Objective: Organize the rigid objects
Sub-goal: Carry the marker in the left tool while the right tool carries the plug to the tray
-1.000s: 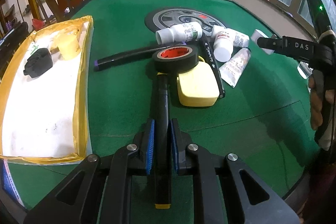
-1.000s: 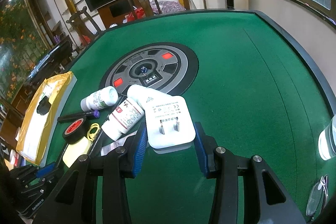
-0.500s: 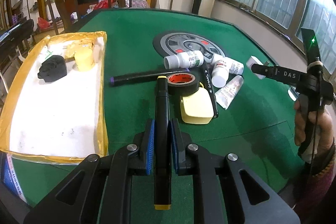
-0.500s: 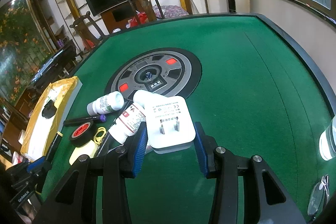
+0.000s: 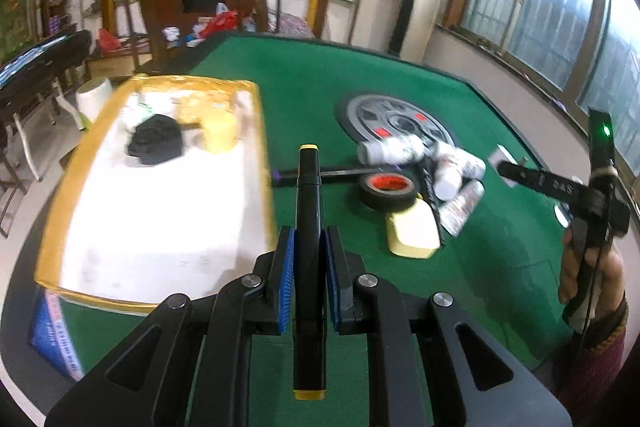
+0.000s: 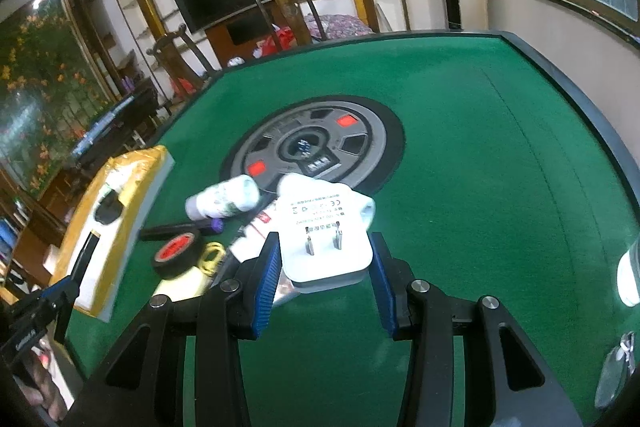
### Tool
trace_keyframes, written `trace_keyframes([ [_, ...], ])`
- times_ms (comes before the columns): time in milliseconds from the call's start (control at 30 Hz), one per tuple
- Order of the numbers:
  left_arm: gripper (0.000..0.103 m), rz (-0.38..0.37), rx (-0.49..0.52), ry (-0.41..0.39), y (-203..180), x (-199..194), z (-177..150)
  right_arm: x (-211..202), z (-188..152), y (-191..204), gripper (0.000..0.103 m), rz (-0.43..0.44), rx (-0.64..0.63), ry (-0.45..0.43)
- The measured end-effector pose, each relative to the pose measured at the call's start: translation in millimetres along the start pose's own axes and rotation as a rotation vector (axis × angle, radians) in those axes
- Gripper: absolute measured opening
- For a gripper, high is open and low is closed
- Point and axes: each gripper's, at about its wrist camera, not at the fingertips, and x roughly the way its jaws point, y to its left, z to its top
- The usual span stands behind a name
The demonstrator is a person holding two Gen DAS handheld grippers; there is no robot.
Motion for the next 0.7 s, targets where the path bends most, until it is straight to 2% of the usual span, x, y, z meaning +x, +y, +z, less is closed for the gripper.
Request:
trace_keyframes([
  [133, 0.012, 0.035, -0.052, -0.024, 29, -9, 5, -5, 0, 22, 0.038, 0.048, -0.013, -0.025],
  [233, 0.012, 0.055, -0.089, -0.031, 49, -11, 6, -6, -3, 43, 0.038, 0.116, -0.026, -0.012],
  [500, 0.012, 0.080, -0.152, -0.044, 84, -10, 5, 16, -11, 113, 0.038, 0.247, -0.102, 0.072],
  [700, 0.012, 0.096, -0.189, -0.058, 108, -9, 9, 30, -18, 173, 0.038, 0.292, -0.209, 0.102],
])
